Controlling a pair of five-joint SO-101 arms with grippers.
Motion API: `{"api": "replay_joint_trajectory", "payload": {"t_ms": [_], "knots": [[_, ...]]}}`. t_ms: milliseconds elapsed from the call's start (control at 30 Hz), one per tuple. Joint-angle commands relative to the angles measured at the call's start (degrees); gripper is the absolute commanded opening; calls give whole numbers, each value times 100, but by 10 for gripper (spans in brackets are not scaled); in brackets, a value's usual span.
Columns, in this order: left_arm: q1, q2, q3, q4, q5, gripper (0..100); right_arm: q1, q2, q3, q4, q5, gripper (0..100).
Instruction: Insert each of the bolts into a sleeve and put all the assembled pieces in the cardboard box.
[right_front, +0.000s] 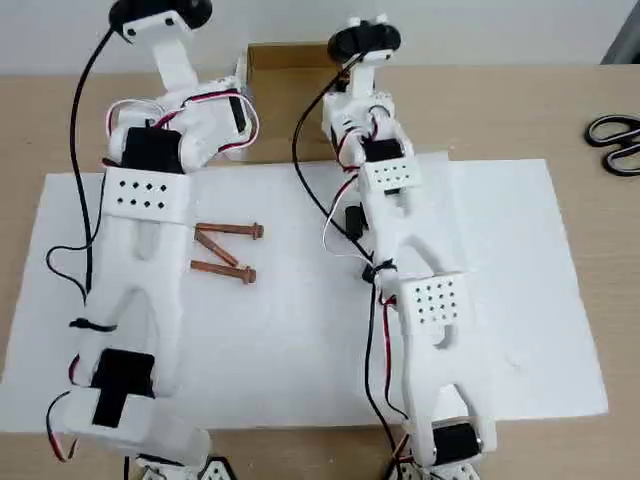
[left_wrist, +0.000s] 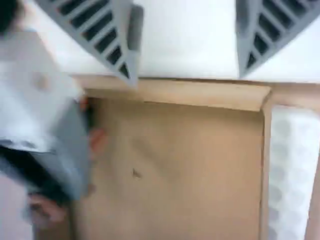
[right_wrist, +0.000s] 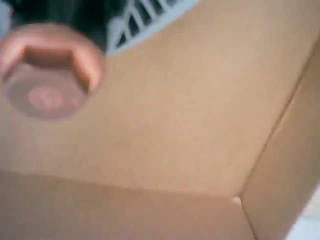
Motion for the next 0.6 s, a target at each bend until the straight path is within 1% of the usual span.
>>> {"api": "replay_joint_trajectory", "payload": {"t_ms": [0,133,267,333,467,500,567], "knots": [[176,-510,-268,26,-26,122,-110,303,-1064,92,-18,4],[264,-589,-259,44,-26,122,-171,690,-1565,303,-18,4],[264,-598,-259,44,-26,122,-233,725,-2013,673,-18,10],[281,-607,-259,53,-26,122,-251,725,-2268,927,-18,61],[308,-607,-259,246,-26,122,-303,725,-2848,1648,-18,206],[308,-607,-259,316,-26,122,-321,725,-3007,1807,-18,222],[308,-615,-259,448,-18,122,-356,725,-3341,2062,-18,221]]}}
